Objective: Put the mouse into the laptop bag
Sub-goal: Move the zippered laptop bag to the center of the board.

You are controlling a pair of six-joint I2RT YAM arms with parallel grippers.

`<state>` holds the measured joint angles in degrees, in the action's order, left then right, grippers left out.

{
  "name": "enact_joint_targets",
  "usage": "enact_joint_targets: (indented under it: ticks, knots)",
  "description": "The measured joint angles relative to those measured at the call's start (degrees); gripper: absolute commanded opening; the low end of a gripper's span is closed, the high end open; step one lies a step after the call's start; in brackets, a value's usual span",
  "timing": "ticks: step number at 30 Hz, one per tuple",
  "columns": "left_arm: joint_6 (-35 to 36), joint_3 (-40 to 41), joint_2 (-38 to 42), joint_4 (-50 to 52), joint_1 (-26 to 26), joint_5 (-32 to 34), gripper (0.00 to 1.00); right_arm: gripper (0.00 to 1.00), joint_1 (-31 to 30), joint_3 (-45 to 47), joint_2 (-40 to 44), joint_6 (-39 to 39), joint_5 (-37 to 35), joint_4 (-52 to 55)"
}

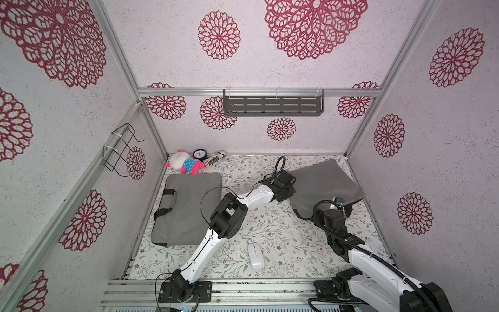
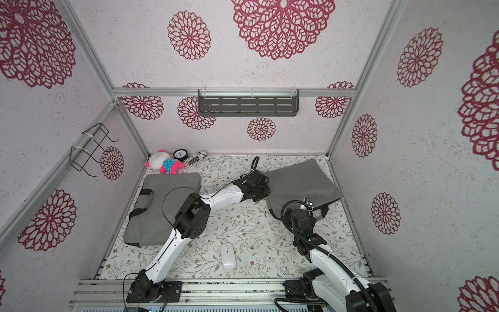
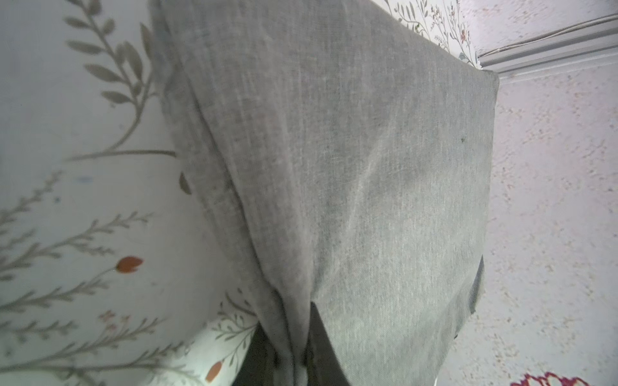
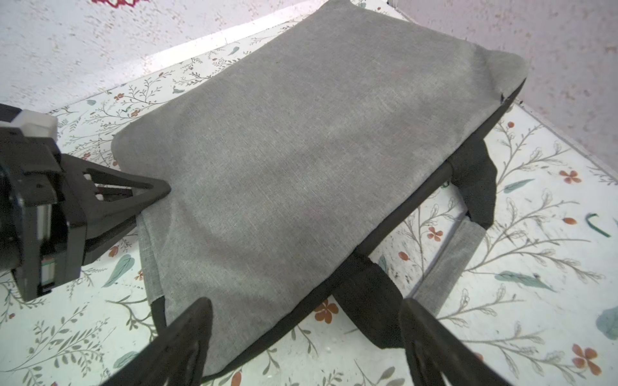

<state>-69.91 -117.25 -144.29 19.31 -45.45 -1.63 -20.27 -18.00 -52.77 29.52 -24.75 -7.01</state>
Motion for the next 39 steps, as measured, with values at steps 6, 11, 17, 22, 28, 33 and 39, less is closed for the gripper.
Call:
enact_joint_targets:
  ticks: [6,11,17,22,28,33,39]
  knots:
    - [1.31,11.13,7.67,-0.92,1.01,-0.02,0.0,0.93,-0.04,0.61,4.15,-0.02,-0.04,-0.13]
    - [6.19,19.63,15.56,3.52,4.68,-0.66,0.0,0.94,-0.04,0.79,3.8,-0.17,0.44,-0.31]
    - [14.19,26.29,24.76,11.04,8.7,1.25,0.0,0.97,-0.04,0.79,3.58,-0.57,1.11,-0.46]
    - [19.98,26.29,26.88,15.34,11.15,1.57,0.0,0.98,-0.02,0.79,4.39,-0.57,1.14,-0.61]
    - [26.03,27.45,27.58,18.18,15.02,1.49,0.12,0.98,0.52,-0.48,-1.4,-0.61,2.1,-0.79]
    - [29.18,29.64,31.98,20.52,19.43,2.47,0.85,0.99,2.64,-2.05,-4.9,-0.61,4.31,-0.87]
    - [29.46,32.46,41.55,17.62,20.87,3.1,0.99,0.99,6.47,-3.1,-7.3,-0.57,8.68,-1.05]
